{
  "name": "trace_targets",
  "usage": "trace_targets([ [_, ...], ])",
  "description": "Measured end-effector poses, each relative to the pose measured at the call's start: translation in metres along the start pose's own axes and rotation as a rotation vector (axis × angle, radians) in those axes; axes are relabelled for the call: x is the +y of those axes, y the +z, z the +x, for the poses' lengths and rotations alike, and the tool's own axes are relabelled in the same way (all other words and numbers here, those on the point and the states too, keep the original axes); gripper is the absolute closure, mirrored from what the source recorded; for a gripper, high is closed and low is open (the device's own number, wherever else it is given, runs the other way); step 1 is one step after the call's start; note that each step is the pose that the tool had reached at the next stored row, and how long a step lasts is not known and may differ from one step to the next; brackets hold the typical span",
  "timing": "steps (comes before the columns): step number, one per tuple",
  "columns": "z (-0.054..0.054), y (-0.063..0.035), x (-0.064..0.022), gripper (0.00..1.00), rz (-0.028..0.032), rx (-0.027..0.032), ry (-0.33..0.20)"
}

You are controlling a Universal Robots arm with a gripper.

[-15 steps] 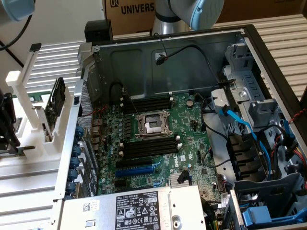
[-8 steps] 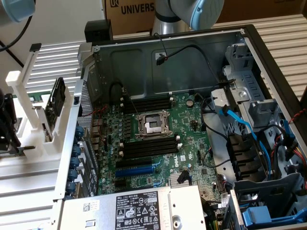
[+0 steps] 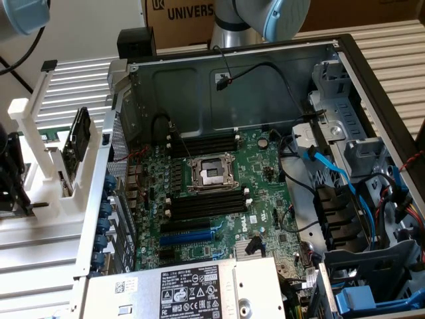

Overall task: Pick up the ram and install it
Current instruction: 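Pick up the ram and move it above insertion slot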

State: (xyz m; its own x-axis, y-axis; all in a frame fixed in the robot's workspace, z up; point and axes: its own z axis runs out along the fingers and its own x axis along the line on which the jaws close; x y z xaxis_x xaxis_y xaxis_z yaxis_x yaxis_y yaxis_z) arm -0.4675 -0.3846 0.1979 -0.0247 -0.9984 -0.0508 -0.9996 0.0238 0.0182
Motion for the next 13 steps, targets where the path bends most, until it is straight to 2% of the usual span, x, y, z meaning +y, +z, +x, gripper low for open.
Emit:
trace_targets([
  [13,0.0,0.0008,-0.0001,0.76,0.0002,-0.001,0.0],
])
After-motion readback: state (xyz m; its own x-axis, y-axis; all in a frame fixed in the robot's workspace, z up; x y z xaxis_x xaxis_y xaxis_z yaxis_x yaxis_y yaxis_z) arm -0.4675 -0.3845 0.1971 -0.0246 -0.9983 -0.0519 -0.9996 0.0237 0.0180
